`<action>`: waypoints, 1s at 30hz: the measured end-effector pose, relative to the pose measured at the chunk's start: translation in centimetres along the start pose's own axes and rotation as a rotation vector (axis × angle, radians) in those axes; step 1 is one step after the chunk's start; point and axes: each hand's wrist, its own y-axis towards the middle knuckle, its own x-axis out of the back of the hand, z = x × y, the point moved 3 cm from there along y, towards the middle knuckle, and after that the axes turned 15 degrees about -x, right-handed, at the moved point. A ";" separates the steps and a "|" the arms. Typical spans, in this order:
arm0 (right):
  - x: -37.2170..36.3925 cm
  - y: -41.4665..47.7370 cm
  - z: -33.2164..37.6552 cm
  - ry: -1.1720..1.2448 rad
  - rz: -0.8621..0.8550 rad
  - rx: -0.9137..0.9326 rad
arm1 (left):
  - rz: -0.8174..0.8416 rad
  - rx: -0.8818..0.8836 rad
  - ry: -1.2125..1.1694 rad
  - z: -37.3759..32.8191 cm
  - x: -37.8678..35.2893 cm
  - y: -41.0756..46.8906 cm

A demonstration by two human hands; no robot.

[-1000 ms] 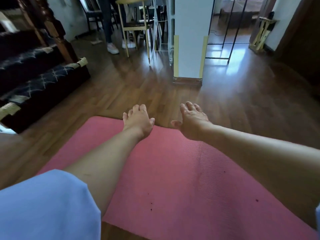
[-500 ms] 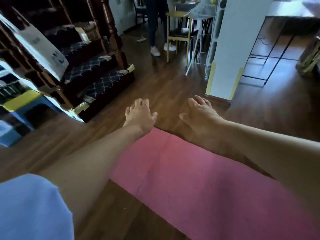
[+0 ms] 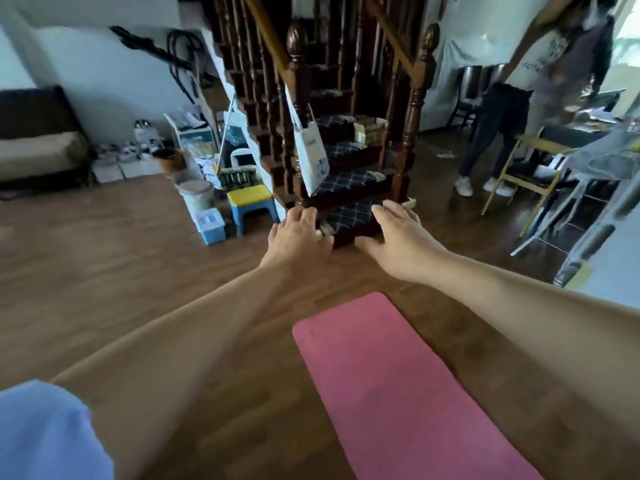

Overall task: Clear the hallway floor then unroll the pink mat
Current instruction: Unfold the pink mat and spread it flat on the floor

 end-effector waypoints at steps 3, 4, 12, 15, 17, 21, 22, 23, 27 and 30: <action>-0.7 1.1 7.2 0.015 0.015 0.118 | -0.106 0.095 -0.010 5.1 4.6 -1.8; -1.1 1.7 9.5 0.013 0.019 0.148 | -0.133 0.115 0.004 6.9 5.9 -2.3; -6.1 6.7 26.7 0.023 0.046 0.340 | -0.218 0.225 0.129 20.5 13.5 -5.4; -7.8 7.8 32.2 0.014 0.069 0.416 | -0.244 0.271 0.159 24.5 16.0 -6.4; -8.8 8.5 35.6 0.020 0.083 0.471 | -0.270 0.296 0.182 27.0 17.5 -6.6; -10.7 11.0 41.1 0.035 0.111 0.551 | -0.309 0.332 0.199 31.7 19.5 -5.7; -11.2 11.9 42.4 0.033 0.114 0.574 | -0.310 0.335 0.209 32.9 19.8 -5.1; -11.6 12.8 43.4 0.032 0.115 0.591 | -0.308 0.335 0.216 34.0 20.0 -4.5; -12.7 18.3 46.7 0.027 0.097 0.622 | -0.314 0.323 0.236 38.9 20.9 -0.1; -12.6 23.8 48.2 0.024 0.051 0.625 | -0.315 0.282 0.253 42.4 21.7 4.9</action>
